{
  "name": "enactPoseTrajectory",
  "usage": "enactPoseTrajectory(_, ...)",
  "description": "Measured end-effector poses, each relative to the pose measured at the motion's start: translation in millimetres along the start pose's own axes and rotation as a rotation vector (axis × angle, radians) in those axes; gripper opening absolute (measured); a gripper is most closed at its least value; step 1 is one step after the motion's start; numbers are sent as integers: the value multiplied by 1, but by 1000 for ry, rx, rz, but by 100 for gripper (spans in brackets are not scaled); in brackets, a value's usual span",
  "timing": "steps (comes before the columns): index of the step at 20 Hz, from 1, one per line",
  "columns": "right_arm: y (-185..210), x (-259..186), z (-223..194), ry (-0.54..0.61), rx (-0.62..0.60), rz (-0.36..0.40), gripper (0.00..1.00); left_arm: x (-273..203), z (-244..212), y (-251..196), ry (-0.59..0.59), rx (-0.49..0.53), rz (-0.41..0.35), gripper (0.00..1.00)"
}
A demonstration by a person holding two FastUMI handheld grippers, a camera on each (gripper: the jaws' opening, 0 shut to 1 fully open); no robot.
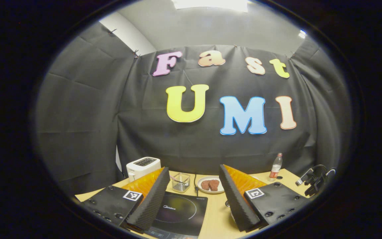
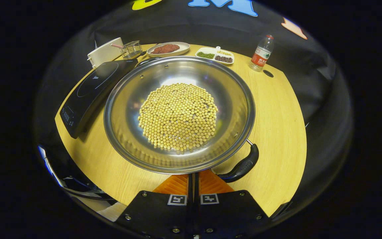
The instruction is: First push the handle of the pot to place it horizontally, then grasp the pot with both hands and set it on the induction cooktop.
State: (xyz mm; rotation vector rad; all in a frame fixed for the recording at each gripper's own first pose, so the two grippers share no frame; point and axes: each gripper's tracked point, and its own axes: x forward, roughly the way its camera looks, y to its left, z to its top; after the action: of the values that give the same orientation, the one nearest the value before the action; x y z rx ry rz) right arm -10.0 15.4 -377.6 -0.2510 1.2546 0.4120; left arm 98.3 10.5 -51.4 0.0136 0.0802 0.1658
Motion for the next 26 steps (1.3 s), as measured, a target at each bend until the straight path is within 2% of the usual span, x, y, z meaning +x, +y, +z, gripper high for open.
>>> enactPoseTrajectory(4,-25,4,6,-17,1,-39,1,-2,-6,-10,14,10,7,100)
enactPoseTrajectory(5,-32,4,7,-21,13,-45,0,-1,-6,-13,17,15,8,97)
enactPoseTrajectory(10,-60,10,17,-59,81,-72,0,-2,-17,-31,46,28,12,100)
enactPoseTrajectory(13,-76,16,25,-87,120,-89,0,-3,-25,-41,64,41,14,97)
enactPoseTrajectory(22,-101,30,45,-140,183,-93,1,1,-56,-74,131,65,12,100)
enactPoseTrajectory(23,-104,31,50,-151,187,-99,0,2,-61,-76,141,70,11,98)
enactPoseTrajectory(26,-112,32,59,-190,220,-119,1,3,-73,-83,164,75,9,100)
